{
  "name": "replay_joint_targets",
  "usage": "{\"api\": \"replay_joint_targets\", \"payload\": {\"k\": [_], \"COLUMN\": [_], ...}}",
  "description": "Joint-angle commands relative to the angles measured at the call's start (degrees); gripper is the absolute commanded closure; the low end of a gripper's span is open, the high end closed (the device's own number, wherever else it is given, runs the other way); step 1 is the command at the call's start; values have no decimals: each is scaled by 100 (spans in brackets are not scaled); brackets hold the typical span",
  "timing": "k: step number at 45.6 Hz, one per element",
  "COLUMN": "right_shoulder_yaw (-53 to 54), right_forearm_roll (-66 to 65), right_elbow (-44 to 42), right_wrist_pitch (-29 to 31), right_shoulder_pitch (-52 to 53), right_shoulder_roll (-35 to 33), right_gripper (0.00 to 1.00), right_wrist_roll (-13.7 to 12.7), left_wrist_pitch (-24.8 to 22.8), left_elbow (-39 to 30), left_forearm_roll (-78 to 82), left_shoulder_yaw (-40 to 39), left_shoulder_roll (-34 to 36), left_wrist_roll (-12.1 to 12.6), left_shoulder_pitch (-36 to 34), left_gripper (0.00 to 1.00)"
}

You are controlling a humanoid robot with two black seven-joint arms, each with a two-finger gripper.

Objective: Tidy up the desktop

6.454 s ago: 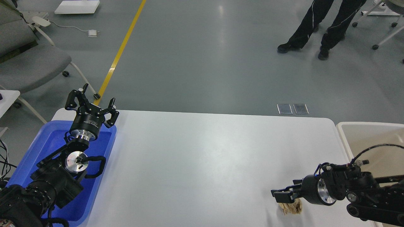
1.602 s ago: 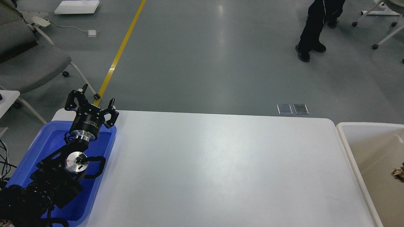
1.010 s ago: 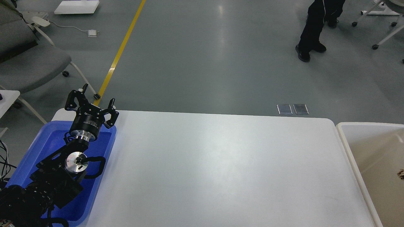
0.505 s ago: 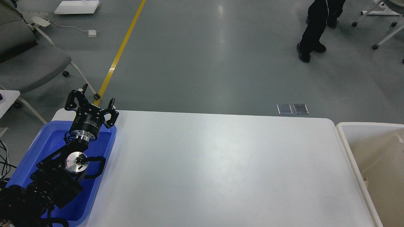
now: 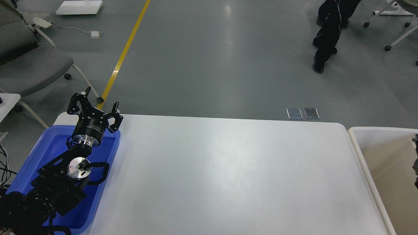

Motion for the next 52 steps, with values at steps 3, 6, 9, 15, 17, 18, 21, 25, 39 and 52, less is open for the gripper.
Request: {"api": "replay_joint_targets", "payload": {"k": [3,6,9,15,17,18,21,25,39,52], "right_shoulder_yaw": [1884,2349,2938,3852,4134,4257,4530,4741,4944,4961], "right_forearm_roll": [-17,-26,-61,-833,-1150,-1273,-1599,-1933,-2250,-2232], "right_elbow": [2831,3482,4045,4890,5022,5066,5136,5145,5084,4952], "right_wrist_pitch": [-106,-193,-220,-343,-413,-431,-448,-457,-712,-756], "right_shoulder_pitch": [-114,-360,-641,-1221,-1362,-1423,-1590,-1714,-1723,-1661], "right_shoulder_roll": [-1052,-1185,-1176,-852,-641,-535,-219,203,1118,1118], "right_gripper": [0,0,0,0,0,0,0,0,0,0], "right_wrist_roll": [38,55,143,634,837,916,1057,1259,1637,1734], "left_wrist_pitch": [-6,-6,-6,-6,-6,-6,-6,-6,-6,-6], "left_elbow": [0,0,0,0,0,0,0,0,0,0], "left_forearm_roll": [0,0,0,0,0,0,0,0,0,0], "left_shoulder_yaw": [0,0,0,0,0,0,0,0,0,0], "left_shoulder_roll": [0,0,0,0,0,0,0,0,0,0], "left_wrist_roll": [0,0,0,0,0,0,0,0,0,0], "left_shoulder_pitch": [0,0,0,-9,-9,-9,0,0,-9,0], "left_gripper": [0,0,0,0,0,0,0,0,0,0]}}
